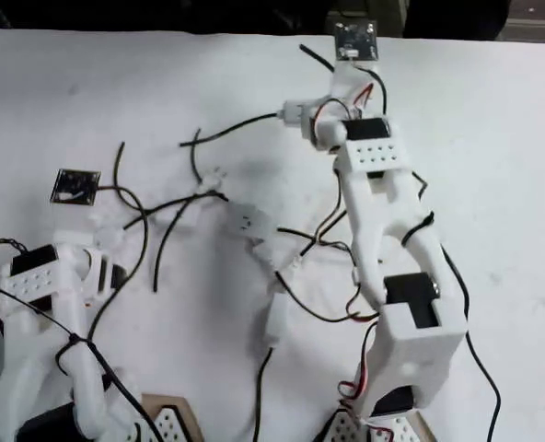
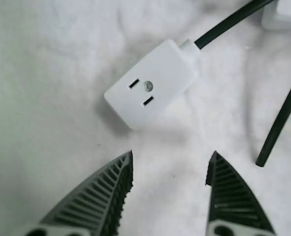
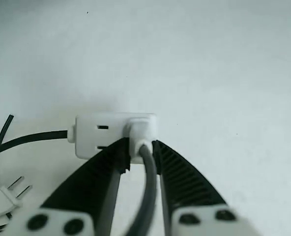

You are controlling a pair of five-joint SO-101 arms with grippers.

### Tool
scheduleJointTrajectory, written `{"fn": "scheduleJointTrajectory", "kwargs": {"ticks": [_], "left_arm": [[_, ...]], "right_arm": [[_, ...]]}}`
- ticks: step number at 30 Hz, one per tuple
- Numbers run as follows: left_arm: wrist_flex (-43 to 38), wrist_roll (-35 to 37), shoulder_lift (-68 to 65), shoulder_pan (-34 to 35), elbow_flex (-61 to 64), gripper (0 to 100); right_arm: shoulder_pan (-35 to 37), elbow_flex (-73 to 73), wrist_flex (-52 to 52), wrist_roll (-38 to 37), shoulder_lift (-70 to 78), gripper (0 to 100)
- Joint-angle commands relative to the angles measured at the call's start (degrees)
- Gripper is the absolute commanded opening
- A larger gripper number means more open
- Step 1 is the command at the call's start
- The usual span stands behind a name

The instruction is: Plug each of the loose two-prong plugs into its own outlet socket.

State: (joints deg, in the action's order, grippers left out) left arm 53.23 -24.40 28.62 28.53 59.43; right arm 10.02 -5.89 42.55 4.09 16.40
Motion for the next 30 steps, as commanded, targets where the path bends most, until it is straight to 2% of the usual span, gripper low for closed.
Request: {"fn": "scheduleJointTrajectory", "kwargs": {"ticks": [1, 3, 8, 13, 19, 24, 30], "left_arm": [[-0.97, 0.35, 1.63, 0.13, -0.26, 24], [-0.97, 0.35, 1.63, 0.13, -0.26, 24], [-0.97, 0.35, 1.63, 0.13, -0.18, 24], [-0.97, 0.35, 1.63, 0.13, -0.18, 24], [-0.97, 0.35, 1.63, 0.13, -0.18, 24], [-0.97, 0.35, 1.63, 0.13, -0.18, 24], [-0.97, 0.35, 1.8, -1.19, 0.53, 24]], "right_arm": [[-0.92, -3.52, 1.71, 0.44, -0.92, 12.5], [-0.66, -3.6, 3.3, 0.44, -0.92, 15.9], [-0.48, -3.25, 7.34, 0.44, -3.3, 15.8], [1.1, -3.08, 17.71, 0.26, -10.86, 14.8], [8.04, -1.32, 30.11, -10.11, -14.02, 12.2], [13.76, 5.8, 30.9, -15.47, -13.67, 12.3], [18.42, 10.73, 30.9, -16.26, -13.58, 12.5]]}}
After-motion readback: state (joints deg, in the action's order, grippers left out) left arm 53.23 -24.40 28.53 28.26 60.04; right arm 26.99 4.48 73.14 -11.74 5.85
